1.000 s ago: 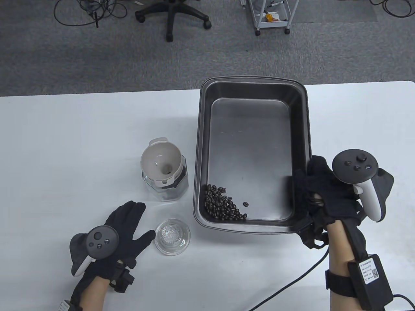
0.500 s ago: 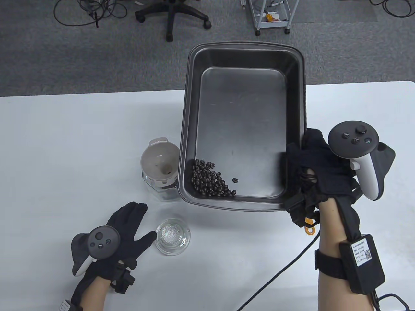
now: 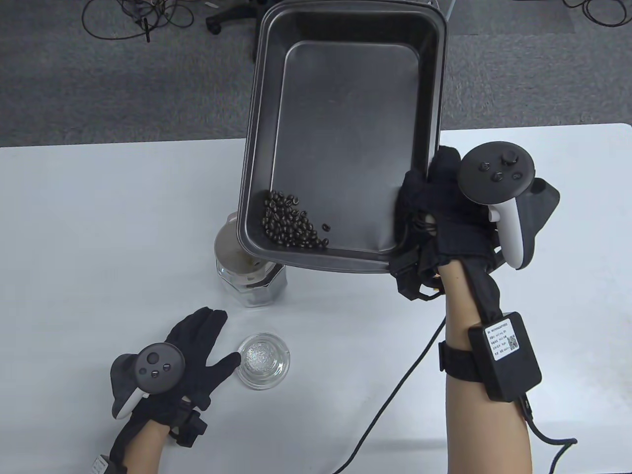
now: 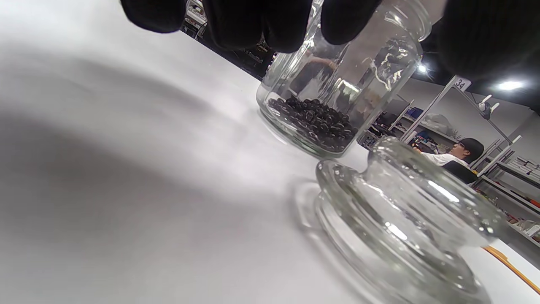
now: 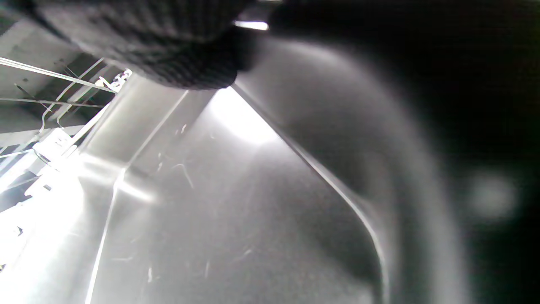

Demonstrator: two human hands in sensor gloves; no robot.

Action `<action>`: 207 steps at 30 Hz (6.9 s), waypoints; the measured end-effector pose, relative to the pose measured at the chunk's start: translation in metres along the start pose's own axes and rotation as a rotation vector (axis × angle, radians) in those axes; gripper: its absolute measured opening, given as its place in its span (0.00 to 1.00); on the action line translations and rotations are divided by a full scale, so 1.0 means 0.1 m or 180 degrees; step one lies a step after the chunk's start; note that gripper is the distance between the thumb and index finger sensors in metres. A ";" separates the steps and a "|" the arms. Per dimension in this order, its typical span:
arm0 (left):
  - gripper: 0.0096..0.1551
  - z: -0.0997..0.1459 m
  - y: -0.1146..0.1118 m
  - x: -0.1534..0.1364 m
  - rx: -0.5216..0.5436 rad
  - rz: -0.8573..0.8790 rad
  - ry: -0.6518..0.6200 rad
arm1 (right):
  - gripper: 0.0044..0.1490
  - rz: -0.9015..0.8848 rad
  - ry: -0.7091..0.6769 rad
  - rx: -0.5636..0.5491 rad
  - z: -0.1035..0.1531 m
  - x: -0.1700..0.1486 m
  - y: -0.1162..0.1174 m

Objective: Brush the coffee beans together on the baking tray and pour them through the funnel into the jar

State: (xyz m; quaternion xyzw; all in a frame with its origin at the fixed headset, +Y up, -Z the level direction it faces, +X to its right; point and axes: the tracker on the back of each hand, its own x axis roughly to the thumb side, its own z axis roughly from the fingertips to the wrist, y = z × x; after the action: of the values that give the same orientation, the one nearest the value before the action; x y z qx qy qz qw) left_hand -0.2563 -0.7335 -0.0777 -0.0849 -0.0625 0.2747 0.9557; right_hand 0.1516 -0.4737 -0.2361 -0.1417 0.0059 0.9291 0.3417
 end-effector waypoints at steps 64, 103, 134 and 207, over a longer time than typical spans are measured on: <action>0.51 -0.02 -0.02 0.01 -0.0054 -0.0025 0.0010 | 0.14 0.0095 -0.1250 -0.0816 0.24 0.54 0.30; 0.50 -0.02 -0.03 0.02 -0.0064 -0.0028 0.0011 | 0.13 0.0193 -0.1568 -0.1128 0.38 0.65 0.33; 0.51 -0.03 -0.03 0.02 -0.0083 -0.0040 0.0019 | 0.15 0.0336 -0.1768 -0.1350 0.46 0.71 0.37; 0.50 -0.04 -0.04 0.02 -0.0136 -0.0042 0.0040 | 0.14 0.0401 -0.2262 -0.1579 0.56 0.76 0.39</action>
State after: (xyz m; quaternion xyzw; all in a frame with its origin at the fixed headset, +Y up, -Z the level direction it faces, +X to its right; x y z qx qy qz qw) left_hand -0.2518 -0.7366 -0.0807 -0.1066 -0.0629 0.2664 0.9559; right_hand 0.0575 -0.4492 -0.2061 0.1097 -0.3267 0.9124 0.2208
